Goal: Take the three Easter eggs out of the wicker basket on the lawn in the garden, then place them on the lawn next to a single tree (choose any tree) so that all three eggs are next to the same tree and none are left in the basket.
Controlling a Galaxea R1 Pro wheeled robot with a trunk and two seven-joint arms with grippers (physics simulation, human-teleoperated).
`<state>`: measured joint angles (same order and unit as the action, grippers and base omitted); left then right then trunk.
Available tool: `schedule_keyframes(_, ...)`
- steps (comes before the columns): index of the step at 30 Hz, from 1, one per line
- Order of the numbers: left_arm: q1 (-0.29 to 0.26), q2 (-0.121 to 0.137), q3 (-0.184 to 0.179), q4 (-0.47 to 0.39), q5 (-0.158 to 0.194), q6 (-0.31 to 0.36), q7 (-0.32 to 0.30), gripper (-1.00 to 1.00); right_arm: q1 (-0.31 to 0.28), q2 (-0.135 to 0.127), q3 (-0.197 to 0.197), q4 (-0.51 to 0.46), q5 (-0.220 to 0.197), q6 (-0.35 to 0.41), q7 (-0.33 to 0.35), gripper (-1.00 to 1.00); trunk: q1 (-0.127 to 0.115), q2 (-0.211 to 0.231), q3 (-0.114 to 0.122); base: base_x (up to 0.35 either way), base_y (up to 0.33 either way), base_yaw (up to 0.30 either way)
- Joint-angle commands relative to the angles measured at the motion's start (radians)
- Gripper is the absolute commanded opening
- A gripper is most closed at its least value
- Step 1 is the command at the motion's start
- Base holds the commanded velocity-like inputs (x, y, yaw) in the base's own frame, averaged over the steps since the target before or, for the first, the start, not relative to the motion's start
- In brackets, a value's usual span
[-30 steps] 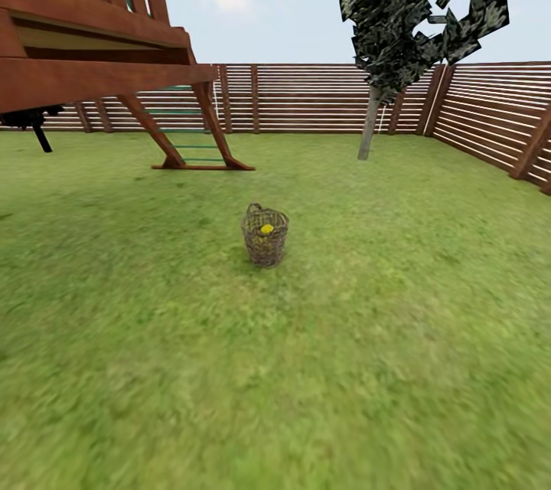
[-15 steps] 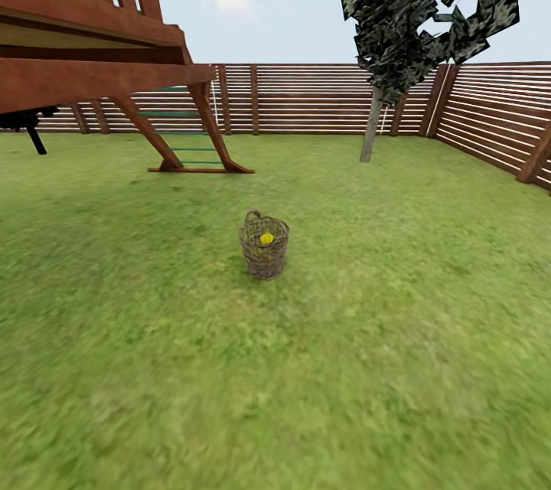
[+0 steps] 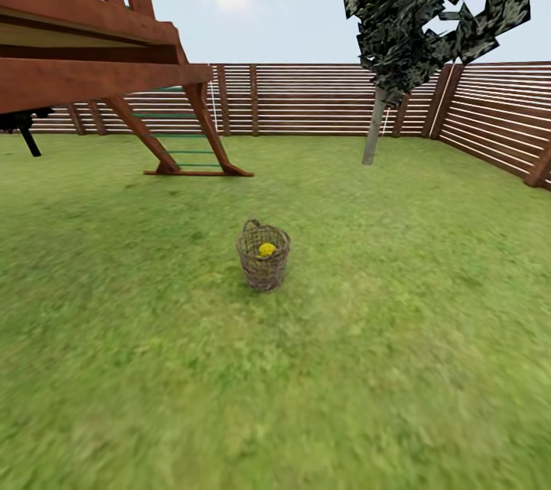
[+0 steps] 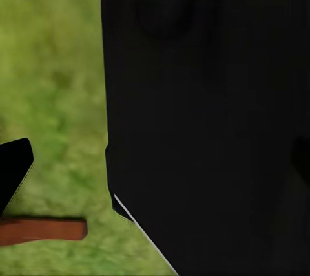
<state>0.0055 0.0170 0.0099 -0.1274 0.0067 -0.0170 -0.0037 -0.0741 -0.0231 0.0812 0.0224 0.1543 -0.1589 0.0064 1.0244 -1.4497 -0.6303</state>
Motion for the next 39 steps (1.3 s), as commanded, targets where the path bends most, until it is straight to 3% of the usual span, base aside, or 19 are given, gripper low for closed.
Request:
schedule_keyframes(1,0.001,0.000,0.001,-0.001,0.001,-0.001,-0.001,1.00,-0.001,-0.003,0.008,0.002,0.000,-0.004,0.001,1.00,0.001,0.000,-0.001,0.340,0.000,0.000)
schedule_keyframes(39,0.001,0.000,0.004,-0.003,0.004,-0.003,0.001,1.00,-0.001,0.002,0.010,0.002,-0.003,0.001,0.006,1.00,0.001,0.000,-0.001,0.340,0.000,0.000)
